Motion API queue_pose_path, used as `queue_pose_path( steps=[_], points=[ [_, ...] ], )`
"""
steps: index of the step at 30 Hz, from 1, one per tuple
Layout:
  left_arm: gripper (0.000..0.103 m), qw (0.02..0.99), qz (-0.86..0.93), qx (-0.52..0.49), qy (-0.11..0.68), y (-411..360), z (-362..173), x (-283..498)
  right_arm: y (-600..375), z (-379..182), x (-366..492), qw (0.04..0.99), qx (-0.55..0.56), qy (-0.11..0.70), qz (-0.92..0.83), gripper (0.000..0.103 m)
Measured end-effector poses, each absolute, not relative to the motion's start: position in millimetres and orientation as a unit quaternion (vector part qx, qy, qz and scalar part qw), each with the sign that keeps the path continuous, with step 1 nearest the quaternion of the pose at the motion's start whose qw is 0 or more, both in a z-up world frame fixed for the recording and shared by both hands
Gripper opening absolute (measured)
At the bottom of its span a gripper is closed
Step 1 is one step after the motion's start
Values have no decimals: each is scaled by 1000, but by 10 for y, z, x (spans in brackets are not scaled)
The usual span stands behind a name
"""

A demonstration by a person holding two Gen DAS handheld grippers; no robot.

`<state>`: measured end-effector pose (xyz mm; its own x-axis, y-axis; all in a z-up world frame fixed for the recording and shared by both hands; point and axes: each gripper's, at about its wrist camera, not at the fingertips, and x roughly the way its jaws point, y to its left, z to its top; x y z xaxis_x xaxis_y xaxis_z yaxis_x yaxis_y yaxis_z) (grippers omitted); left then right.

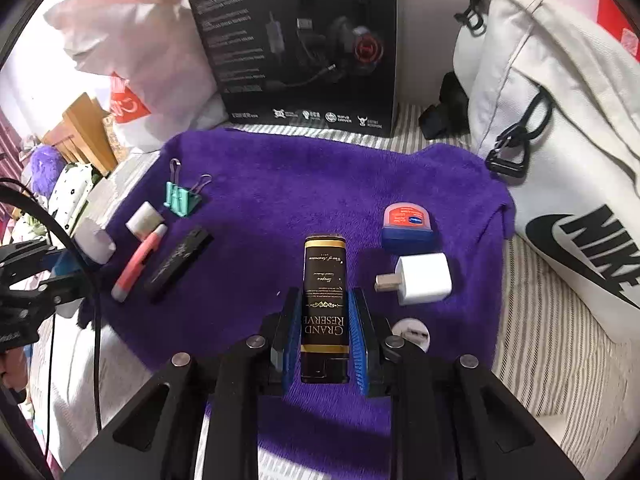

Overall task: Organize rigid objects
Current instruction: 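Carry the Vaseline bottle over the towel while the right tool carries the Grand Reserve box there, then set the Grand Reserve box beside the lip balm and open the right tool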

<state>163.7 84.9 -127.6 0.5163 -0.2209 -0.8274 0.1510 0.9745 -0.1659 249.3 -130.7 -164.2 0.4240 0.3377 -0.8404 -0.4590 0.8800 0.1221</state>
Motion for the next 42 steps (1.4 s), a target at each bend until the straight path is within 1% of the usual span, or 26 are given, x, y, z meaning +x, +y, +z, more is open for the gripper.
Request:
queue_pose_path(
  steps=[9, 18, 23, 27, 30, 31, 42],
  points=[
    [34, 866, -111, -47, 486, 897, -1351, 1713, -1245, -1818, 2606, 835, -77, 495, 230, 23],
    [34, 864, -116, -46, 488, 876, -1387, 1754, -1218, -1823, 2644, 836, -84, 492, 228, 24],
    [34, 862, -117, -45, 491, 858, -1401, 1798, -1189, -1808, 2595, 833, -109, 492, 228, 24],
    [34, 861, -119, -44, 493, 834, -1403, 1839, -1253, -1738, 2527, 838, -100, 485, 229, 27],
    [34, 860, -120, -41, 495, 796, -1405, 1875, -1301, -1659, 2480, 843, -88, 476, 233, 35],
    [34, 859, -120, -40, 496, 782, -1406, 1890, -1315, -1633, 2467, 845, -88, 473, 234, 36],
    [34, 851, -133, -20, 508, 519, -1451, 2026, -1600, -1422, 2282, 854, -81, 458, 233, 36]
  ],
)
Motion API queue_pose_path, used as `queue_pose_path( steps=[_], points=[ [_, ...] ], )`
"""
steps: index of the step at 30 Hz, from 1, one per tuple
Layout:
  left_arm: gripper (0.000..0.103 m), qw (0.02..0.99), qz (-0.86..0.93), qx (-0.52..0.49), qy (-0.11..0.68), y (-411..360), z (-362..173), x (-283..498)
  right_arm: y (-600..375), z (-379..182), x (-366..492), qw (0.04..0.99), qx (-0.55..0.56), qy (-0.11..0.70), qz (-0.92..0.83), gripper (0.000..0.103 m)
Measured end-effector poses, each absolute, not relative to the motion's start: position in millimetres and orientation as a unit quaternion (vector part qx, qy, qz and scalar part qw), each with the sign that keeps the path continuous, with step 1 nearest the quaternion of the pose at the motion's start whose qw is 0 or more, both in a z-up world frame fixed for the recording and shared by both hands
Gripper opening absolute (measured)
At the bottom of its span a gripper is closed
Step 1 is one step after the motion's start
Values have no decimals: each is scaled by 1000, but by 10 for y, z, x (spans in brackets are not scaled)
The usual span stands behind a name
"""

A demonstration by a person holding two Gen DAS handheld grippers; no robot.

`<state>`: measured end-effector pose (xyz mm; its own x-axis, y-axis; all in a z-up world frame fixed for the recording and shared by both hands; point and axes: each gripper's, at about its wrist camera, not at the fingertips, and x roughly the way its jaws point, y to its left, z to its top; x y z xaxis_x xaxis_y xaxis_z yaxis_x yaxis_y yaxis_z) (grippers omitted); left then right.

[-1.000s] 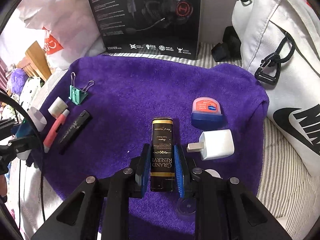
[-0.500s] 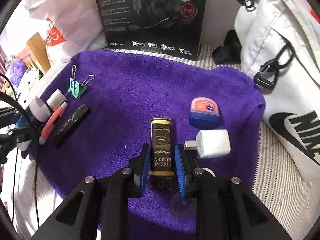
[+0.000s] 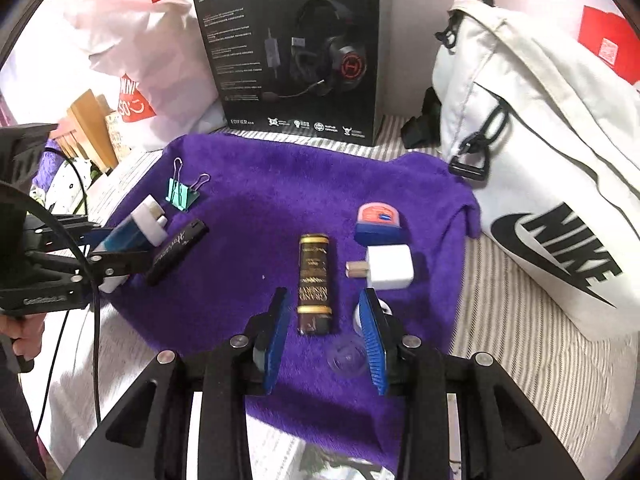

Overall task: Organize rigid objects
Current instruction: 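Set the Grand Reserve box beside the lip balm and open the right tool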

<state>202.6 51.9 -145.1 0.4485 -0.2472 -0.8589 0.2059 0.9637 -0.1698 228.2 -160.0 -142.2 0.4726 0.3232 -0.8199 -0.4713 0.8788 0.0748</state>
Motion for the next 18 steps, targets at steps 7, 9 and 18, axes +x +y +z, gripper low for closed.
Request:
queue_pose_path(
  steps=[7, 9, 18],
  points=[
    [34, 846, -141, -15, 514, 336, -1501, 2121, -1816, -1436, 2185, 856, -72, 462, 222, 36],
    [34, 844, -140, -11, 518, 287, -1525, 2147, -1867, -1444, 2174, 856, -70, 464, 219, 36],
    [34, 836, -142, 5, 530, 107, -1651, 2303, -2042, -1432, 2101, 859, -62, 463, 211, 36]
  ],
)
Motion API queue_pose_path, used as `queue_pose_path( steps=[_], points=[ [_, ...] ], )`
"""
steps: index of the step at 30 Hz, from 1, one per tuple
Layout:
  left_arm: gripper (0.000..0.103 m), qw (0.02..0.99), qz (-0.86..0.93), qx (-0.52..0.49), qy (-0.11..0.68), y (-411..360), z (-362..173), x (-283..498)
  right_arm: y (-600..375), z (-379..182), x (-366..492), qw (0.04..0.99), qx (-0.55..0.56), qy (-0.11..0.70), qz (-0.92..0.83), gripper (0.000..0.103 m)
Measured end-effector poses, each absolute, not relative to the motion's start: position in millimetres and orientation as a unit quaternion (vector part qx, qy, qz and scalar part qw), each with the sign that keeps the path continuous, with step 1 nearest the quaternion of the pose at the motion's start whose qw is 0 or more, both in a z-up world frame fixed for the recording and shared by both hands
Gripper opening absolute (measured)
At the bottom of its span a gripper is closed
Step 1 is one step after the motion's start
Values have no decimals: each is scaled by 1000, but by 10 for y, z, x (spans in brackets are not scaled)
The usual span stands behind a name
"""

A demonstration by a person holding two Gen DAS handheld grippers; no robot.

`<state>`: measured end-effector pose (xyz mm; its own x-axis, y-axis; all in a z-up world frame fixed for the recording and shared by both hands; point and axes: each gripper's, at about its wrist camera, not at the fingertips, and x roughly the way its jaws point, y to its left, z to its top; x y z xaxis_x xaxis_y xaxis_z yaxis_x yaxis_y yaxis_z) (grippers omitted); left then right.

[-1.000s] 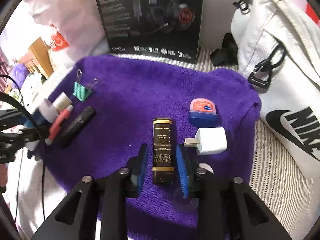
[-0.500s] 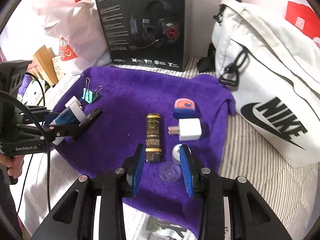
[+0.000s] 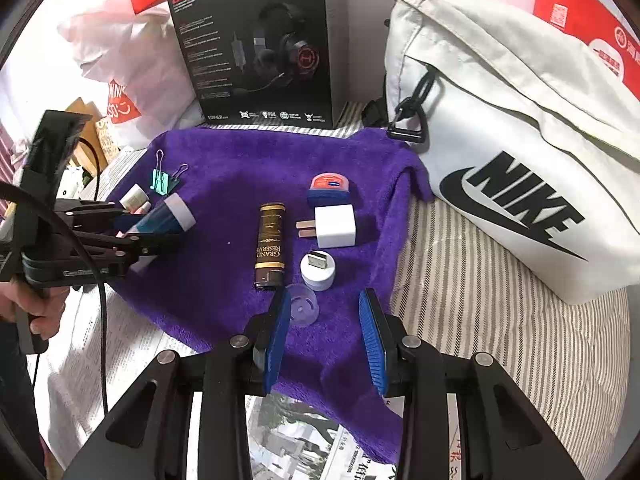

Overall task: Organize rigid objects
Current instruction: 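Set the Grand Reserve box beside the lip balm and open the right tool, then lower the Vaseline bottle beside the Horizon tube and open the left tool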

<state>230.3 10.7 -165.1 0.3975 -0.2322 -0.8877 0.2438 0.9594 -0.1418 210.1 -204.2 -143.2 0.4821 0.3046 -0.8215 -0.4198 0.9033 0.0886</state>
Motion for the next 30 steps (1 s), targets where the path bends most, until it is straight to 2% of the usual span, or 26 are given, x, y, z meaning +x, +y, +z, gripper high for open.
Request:
queue_pose_path(
  steps=[18, 24, 26, 28, 30],
  points=[
    [34, 836, -139, 46, 528, -52, -1715, 2316, -2067, -1495, 2054, 855, -53, 470, 213, 36],
    [40, 832, -138, 36, 537, -23, -1693, 2189, -2088, -1446, 1971, 856, -48, 467, 216, 36],
    [40, 830, -133, 31, 541, -19, -1675, 2138, -2095, -1412, 1920, 858, -48, 464, 215, 37],
    [40, 835, -130, 31, 533, -18, -1598, 2066, -2110, -1377, 1869, 860, -47, 462, 213, 44],
    [43, 838, -134, 28, 529, -19, -1517, 1998, -2125, -1329, 1802, 864, -45, 455, 212, 45]
  ],
)
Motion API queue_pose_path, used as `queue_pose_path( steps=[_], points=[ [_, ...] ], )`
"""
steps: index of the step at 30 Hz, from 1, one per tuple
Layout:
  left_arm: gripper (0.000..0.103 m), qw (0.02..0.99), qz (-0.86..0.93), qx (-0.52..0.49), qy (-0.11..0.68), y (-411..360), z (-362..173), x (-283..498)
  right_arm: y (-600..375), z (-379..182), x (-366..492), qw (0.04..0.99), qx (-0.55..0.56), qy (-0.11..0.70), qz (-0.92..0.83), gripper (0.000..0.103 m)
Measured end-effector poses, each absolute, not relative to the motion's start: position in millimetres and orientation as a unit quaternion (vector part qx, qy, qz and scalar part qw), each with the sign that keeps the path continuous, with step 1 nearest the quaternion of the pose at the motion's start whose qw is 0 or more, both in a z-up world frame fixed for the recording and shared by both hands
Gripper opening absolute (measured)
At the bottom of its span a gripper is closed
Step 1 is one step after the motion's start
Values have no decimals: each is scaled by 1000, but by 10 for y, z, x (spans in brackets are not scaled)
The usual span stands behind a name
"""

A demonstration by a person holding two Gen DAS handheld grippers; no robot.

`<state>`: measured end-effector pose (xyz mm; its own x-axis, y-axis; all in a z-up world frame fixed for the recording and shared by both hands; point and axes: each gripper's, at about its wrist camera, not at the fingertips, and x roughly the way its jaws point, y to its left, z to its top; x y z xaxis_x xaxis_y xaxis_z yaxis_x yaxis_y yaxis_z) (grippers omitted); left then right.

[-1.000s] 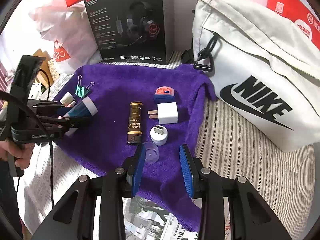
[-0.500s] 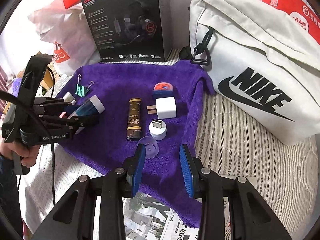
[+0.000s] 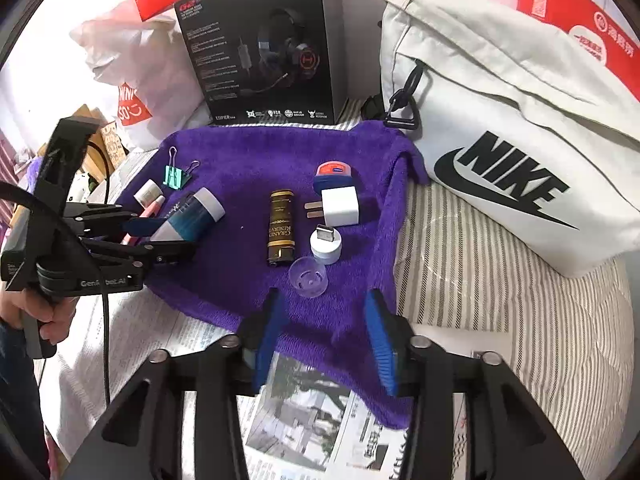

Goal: Organize rigid objects

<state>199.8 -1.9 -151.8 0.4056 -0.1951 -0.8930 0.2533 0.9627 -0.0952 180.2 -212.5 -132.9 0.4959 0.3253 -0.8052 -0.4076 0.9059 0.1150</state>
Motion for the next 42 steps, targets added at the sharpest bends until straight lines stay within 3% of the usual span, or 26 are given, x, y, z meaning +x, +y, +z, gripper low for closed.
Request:
queue_pose_path(
  steps=[3, 8, 15, 18, 21, 27, 35, 42],
  points=[
    [52, 845, -131, 34, 517, -21, -1382, 1873, -2144, -1246, 1701, 868, -40, 448, 212, 48],
    [57, 857, -120, 32, 501, 29, -1169, 1632, -2149, -1106, 1523, 876, -38, 432, 210, 56],
    [81, 876, -88, 14, 474, 103, -865, 1257, -2139, -906, 1261, 885, -38, 416, 206, 68],
    [85, 884, -61, 9, 463, 143, -726, 1084, -2139, -811, 1137, 893, -40, 405, 190, 82],
    [94, 894, -43, 3, 447, 157, -574, 887, -2146, -702, 994, 901, -33, 390, 185, 88],
    [96, 905, -5, 17, 424, 70, -386, 588, -2171, -562, 779, 910, -1, 380, 167, 101],
    [98, 920, -16, -27, 390, 49, -123, 269, -2179, -545, 657, 904, -9, 405, 139, 101],
    [98, 913, 4, -23, 408, 52, -175, 277, -2202, -524, 569, 906, -15, 404, 128, 102]
  ],
)
